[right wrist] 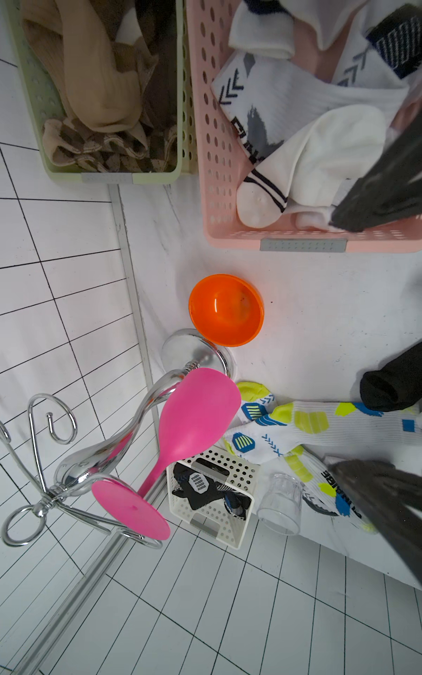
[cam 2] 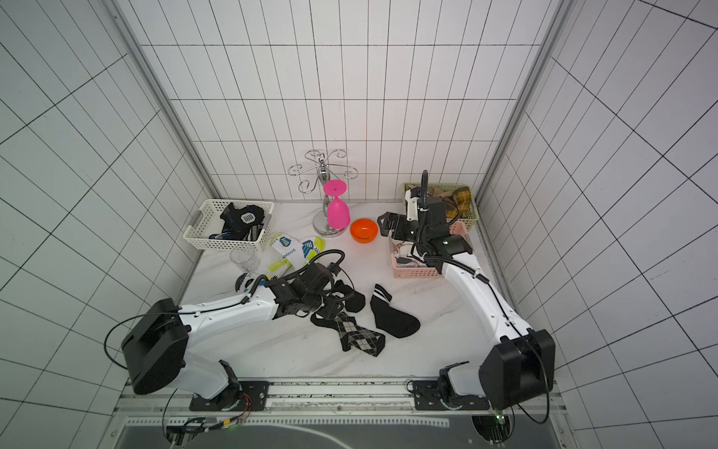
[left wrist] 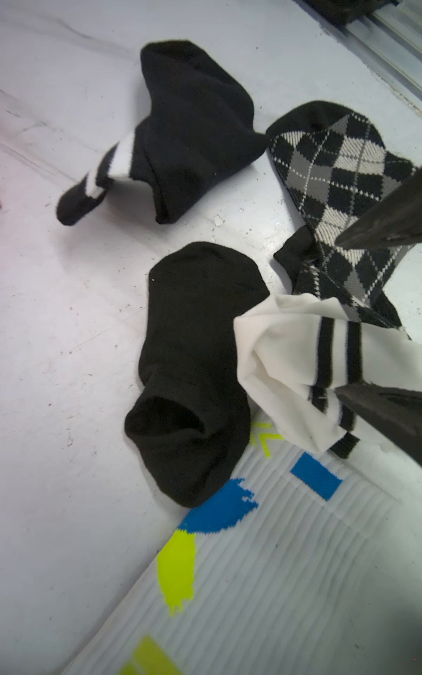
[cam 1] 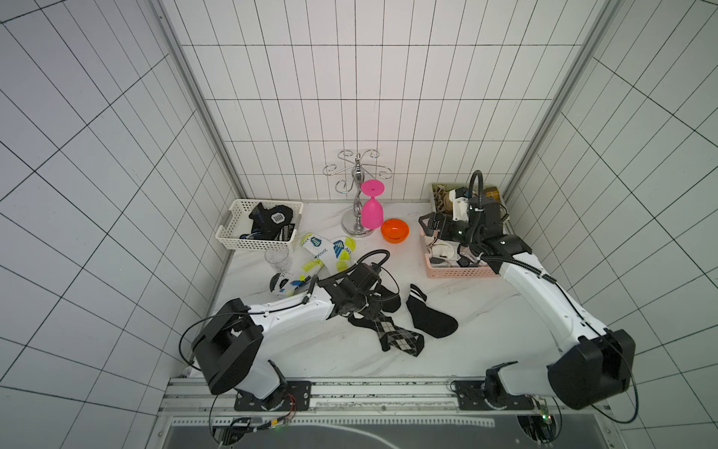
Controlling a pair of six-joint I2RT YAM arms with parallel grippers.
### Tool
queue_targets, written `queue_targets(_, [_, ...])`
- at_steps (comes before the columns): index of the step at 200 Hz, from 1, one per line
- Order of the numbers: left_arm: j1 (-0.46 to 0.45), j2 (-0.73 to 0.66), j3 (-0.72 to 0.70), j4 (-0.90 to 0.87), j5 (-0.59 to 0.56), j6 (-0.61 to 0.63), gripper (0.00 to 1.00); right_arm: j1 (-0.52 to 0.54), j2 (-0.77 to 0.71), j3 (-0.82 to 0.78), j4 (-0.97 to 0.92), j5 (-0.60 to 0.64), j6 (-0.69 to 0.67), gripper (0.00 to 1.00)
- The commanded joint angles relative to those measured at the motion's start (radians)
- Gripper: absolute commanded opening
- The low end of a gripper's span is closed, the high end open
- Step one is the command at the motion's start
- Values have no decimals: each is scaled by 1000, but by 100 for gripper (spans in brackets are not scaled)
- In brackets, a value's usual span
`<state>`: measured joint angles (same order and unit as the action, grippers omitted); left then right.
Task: Sort the socks into the basket by color
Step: Pick up the sock at the center of the board.
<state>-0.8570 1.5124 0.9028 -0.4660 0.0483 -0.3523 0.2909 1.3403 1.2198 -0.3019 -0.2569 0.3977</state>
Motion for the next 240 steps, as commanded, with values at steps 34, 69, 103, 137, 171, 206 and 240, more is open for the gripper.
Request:
queue_targets(34, [-40, 51, -43, 66, -138, -51, 55, 9, -65, -100, -41, -51, -34, 99])
queue_targets(69, [-40, 30, -68, 116, -211, -75, 32, 10, -79, -109, -30, -90, -46, 99])
queue_targets(103, [-40, -23, -83, 150, -240, -83, 5, 10, -90, -116, -22, -112, -55, 94])
queue_targets(137, [-50, -141, -90, 143, -250, -74, 0, 10, -90, -118, -17, -165, -76, 96])
queue_targets(171, [-49, -333, -80, 143, -231, -41, 0, 10, -81, -122, -19, -333, -106, 95])
queue_targets(206, [-40, -447, -57, 226, -142, 22, 0, 21, -78, -136, 33, -569, -100, 91])
queue_targets(240, [-29, -424, 27, 251, -49, 35, 0, 68, -67, -136, 132, -733, -51, 91])
